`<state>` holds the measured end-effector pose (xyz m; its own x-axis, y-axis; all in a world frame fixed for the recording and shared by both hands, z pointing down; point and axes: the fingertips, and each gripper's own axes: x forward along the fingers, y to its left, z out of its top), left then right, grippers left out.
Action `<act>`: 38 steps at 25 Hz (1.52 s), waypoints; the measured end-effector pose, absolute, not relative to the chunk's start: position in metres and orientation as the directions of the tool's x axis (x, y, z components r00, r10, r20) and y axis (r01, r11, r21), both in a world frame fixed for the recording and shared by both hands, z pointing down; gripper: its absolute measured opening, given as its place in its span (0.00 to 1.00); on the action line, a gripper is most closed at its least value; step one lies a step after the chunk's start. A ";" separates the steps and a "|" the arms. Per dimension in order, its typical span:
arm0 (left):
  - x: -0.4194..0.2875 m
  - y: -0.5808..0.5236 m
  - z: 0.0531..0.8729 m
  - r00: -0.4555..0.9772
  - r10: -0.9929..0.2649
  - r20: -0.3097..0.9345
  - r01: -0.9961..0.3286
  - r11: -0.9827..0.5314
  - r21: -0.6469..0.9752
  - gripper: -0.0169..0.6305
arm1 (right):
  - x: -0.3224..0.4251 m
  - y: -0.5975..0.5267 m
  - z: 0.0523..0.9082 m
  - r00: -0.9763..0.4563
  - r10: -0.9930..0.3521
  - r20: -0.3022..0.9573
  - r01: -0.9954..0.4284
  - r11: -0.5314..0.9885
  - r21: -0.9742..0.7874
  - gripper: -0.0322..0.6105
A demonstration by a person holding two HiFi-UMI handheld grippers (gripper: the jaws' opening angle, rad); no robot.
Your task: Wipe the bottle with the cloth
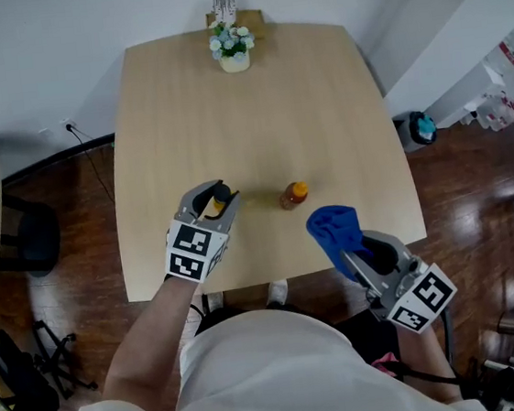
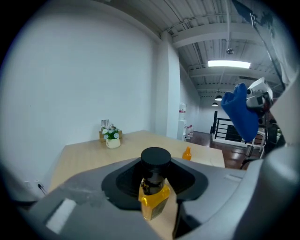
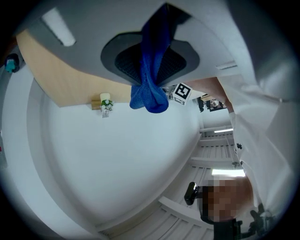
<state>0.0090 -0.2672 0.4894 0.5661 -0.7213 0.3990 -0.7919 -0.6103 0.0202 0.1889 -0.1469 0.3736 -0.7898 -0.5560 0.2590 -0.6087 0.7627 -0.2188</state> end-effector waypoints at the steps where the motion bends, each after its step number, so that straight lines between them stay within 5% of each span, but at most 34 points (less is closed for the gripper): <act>1: 0.011 -0.264 0.480 0.578 -0.715 0.393 -0.783 -0.621 0.022 0.27 | 0.184 -0.152 0.369 -0.799 -0.548 0.248 -0.597 0.774 -0.211 0.20; 11: 0.026 -0.230 0.415 0.646 -0.676 0.355 -0.710 -0.703 -0.047 0.27 | 0.068 -0.185 0.303 -0.927 -0.335 0.169 -0.350 0.935 -0.064 0.20; 20: 0.027 -0.211 0.409 0.657 -0.648 0.385 -0.669 -0.736 -0.098 0.27 | -0.018 -0.162 0.300 -0.925 -0.140 0.352 -0.099 0.986 0.132 0.20; 32: 0.001 -0.210 0.379 0.690 -0.628 0.360 -0.641 -0.761 -0.100 0.27 | 0.027 -0.212 0.308 -0.885 -0.362 0.293 -0.373 0.928 0.019 0.20; 38: -0.010 -0.220 0.330 0.739 -0.608 0.292 -0.638 -0.770 0.010 0.27 | 0.053 -0.214 0.293 -0.882 -0.453 0.134 -0.467 0.878 -0.106 0.20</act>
<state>-0.0099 -0.2202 0.3305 0.7385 -0.6076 0.2923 -0.6376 -0.7703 0.0099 0.0534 -0.2139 0.2926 -0.8815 -0.4527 0.1338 -0.4670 0.8779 -0.1061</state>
